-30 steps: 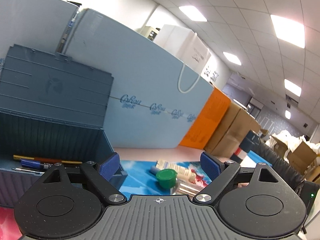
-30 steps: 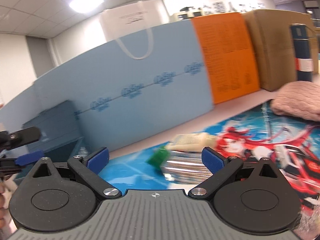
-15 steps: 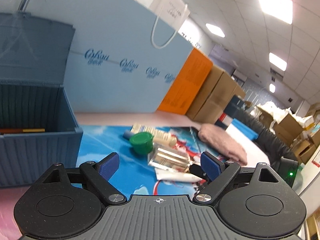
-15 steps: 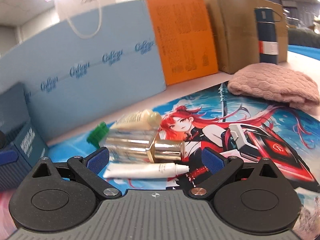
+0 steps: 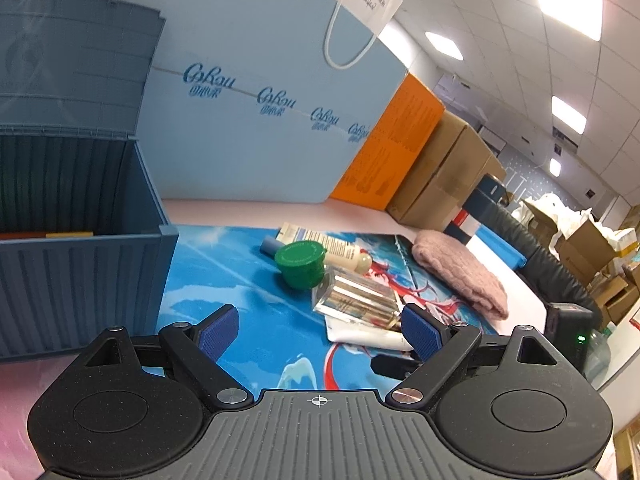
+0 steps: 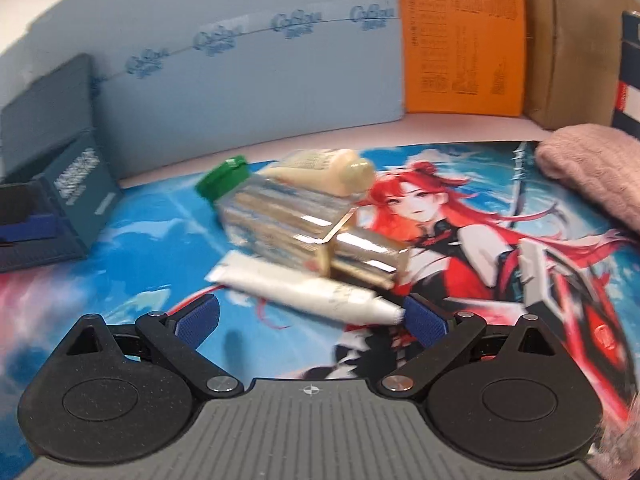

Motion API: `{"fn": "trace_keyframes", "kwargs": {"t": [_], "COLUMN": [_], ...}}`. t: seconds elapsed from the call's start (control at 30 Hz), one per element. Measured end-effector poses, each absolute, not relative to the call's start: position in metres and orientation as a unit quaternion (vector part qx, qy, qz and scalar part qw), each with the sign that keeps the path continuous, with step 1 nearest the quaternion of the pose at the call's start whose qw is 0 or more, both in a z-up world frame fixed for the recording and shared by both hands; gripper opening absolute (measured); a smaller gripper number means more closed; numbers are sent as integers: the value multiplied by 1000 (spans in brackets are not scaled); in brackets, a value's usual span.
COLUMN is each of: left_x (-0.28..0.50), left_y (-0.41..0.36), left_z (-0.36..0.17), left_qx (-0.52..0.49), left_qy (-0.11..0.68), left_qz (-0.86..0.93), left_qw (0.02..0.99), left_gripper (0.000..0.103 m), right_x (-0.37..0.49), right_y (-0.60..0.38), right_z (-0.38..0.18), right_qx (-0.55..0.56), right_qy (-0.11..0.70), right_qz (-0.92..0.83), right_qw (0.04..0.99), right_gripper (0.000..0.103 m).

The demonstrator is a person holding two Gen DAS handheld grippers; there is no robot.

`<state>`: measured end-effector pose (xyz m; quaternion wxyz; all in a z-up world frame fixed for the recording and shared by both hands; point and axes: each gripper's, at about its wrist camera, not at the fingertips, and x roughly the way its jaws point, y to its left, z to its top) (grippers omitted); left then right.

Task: Organize rigid objects
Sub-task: 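Close the left gripper on the white tube and lift it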

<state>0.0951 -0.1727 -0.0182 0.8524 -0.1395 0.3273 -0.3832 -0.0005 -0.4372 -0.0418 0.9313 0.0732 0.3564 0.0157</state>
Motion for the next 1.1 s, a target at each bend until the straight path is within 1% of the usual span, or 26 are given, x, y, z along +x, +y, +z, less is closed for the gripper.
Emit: {"fn": "trace_keyframes", "kwargs": {"t": [0.17,0.23,0.33,0.4,0.43,0.47,0.5,0.53,0.57,0.6,0.67,0.73,0.8,0.87,0.97,1.1], "left_x": [98,98,98,98,98,99,100,101,102,103,104,106,108,110,113,119], "left_y": [-172,-172,-172,-172,-172,-173,-173,-174,-173,-173,-172,-171,-170,-170,-170,-165], "left_z": [-21,-22,-22,-23,-23,-24,-24,-25,-25,-26,-29,-30,-32,-35,-39,-46], "left_qx": [-143,-142,-142,-143,-143,-142,-142,-144,-146,-150,-160,-169,-176,-181,-191,-231], "left_qy": [333,334,335,335,337,340,343,347,350,354,361,366,370,375,385,401], "left_qz": [-377,-376,-376,-378,-380,-381,-382,-383,-386,-389,-392,-394,-395,-397,-399,-413], "left_qw": [853,853,852,851,850,848,846,844,841,837,831,826,822,818,810,785], "left_gripper": [90,90,90,90,90,90,90,90,90,90,90,89,89,89,89,88], "right_x": [-15,-20,-20,-13,-7,-1,6,13,16,20,24,24,21,17,12,-1], "right_y": [-417,-407,-398,-397,-397,-397,-396,-398,-397,-396,-396,-395,-393,-390,-383,-374], "right_z": [-37,-35,-30,-29,-29,-31,-33,-36,-37,-38,-37,-36,-35,-32,-24,-11], "right_qx": [72,54,17,12,10,8,8,6,-2,-5,-5,-10,-5,-2,5,19], "right_qy": [371,376,367,360,361,366,373,380,374,374,375,374,371,362,344,318], "right_qz": [81,105,90,80,76,70,62,55,47,44,44,50,63,68,73,100], "right_qw": [922,919,926,929,930,928,926,923,926,926,926,926,926,930,936,943], "right_gripper": [98,98,98,96,90,77,70,61,56,54,40,30,25,23,21,21]}}
